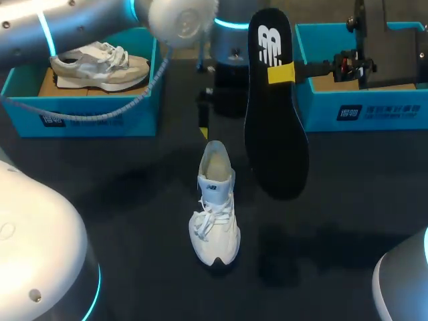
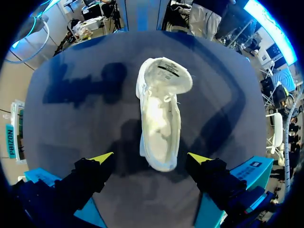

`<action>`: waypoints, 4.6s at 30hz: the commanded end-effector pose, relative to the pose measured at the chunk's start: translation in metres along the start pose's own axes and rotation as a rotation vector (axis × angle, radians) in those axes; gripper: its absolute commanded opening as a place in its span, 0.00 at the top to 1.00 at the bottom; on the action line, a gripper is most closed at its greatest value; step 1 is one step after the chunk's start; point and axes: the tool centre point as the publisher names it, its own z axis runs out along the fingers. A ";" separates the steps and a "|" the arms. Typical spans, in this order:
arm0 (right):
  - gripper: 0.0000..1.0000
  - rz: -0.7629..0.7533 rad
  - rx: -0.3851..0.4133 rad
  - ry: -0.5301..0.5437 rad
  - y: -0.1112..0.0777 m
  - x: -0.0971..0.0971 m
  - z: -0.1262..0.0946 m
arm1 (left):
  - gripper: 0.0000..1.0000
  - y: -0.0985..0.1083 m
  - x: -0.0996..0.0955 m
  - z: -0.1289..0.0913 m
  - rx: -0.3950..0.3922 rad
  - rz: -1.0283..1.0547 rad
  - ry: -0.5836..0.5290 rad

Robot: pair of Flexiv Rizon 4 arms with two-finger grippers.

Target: Take the shoe out of the shoebox, open the shoe tongue, remove and reinsert the insole, then place the shoe into the shoebox

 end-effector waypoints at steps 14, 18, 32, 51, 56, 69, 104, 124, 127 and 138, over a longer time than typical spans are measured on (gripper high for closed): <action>1.00 0.000 0.001 0.001 0.001 -0.001 0.003 | 0.00 0.005 0.028 -0.042 -0.057 -0.016 -0.108; 1.00 0.000 0.001 0.001 0.001 -0.001 0.003 | 0.00 0.005 0.028 -0.042 -0.057 -0.016 -0.108; 1.00 0.060 -0.007 0.002 0.031 -0.036 -0.001 | 0.00 -0.001 0.040 -0.040 -0.026 -0.112 -0.365; 1.00 0.375 0.067 -0.073 0.088 -0.134 -0.008 | 0.00 0.008 0.081 -0.104 -0.079 -0.188 -0.915; 1.00 0.471 0.053 -0.077 0.094 -0.153 -0.005 | 0.00 0.011 0.093 -0.115 -0.109 -0.194 -1.005; 1.00 0.692 0.007 -0.029 0.111 -0.190 0.030 | 0.00 0.001 0.111 -0.156 -0.211 -0.093 -1.295; 1.00 0.939 -0.010 0.047 0.110 -0.196 0.124 | 0.00 -0.033 0.073 -0.187 -0.302 0.248 -1.688; 1.00 0.961 -0.027 0.052 0.100 -0.193 0.137 | 0.81 -0.036 0.051 -0.185 -0.258 0.282 -1.689; 1.00 0.959 -0.036 0.055 0.099 -0.192 0.137 | 1.00 -0.035 0.047 -0.186 -0.249 0.287 -1.689; 0.00 0.952 -0.057 0.048 0.086 -0.190 0.126 | 1.00 -0.036 0.045 -0.188 -0.217 0.304 -1.687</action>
